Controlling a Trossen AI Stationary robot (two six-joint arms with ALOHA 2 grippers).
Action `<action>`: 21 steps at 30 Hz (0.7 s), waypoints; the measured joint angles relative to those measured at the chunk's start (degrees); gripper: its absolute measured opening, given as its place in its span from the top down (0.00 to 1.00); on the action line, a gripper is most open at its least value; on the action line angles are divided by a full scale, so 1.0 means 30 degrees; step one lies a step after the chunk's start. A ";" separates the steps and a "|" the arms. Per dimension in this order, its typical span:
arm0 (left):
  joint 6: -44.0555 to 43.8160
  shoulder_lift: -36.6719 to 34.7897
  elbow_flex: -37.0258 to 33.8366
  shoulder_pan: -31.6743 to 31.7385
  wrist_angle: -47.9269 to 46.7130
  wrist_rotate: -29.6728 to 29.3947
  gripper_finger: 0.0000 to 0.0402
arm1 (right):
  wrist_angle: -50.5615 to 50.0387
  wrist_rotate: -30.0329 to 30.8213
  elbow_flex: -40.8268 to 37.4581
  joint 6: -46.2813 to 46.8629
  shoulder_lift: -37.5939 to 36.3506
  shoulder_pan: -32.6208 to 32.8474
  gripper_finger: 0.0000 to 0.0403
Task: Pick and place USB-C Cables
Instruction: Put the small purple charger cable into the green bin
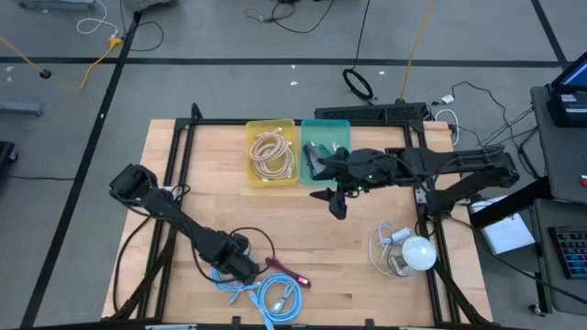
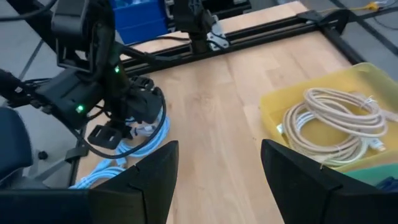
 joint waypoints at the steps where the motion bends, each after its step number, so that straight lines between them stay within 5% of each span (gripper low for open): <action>1: -0.0010 0.0000 -0.0155 0.0000 0.0020 0.0346 0.56 | -0.0034 0.0028 0.0000 -0.0020 -0.0082 0.0027 0.44; 5: 0.0330 -0.0014 -0.0235 0.0000 0.0259 0.0661 0.92 | 0.0002 0.0028 0.0000 -0.0025 -0.0410 0.0021 0.44; 12: -0.0024 -0.1514 0.0023 0.0431 0.0474 -0.1550 0.98 | 0.0344 -0.0937 -0.0004 0.1160 -0.0636 0.0017 0.44; 16: -0.1278 -0.4782 0.0305 0.0384 0.0485 -0.6612 0.98 | 0.2646 -0.2173 -0.0860 0.2383 -0.0865 0.0021 0.44; 21: -0.1392 -0.9389 0.0290 -0.0281 0.1054 -1.7377 0.98 | 0.8989 -0.4139 -0.3507 0.5144 -0.1384 -0.0054 0.44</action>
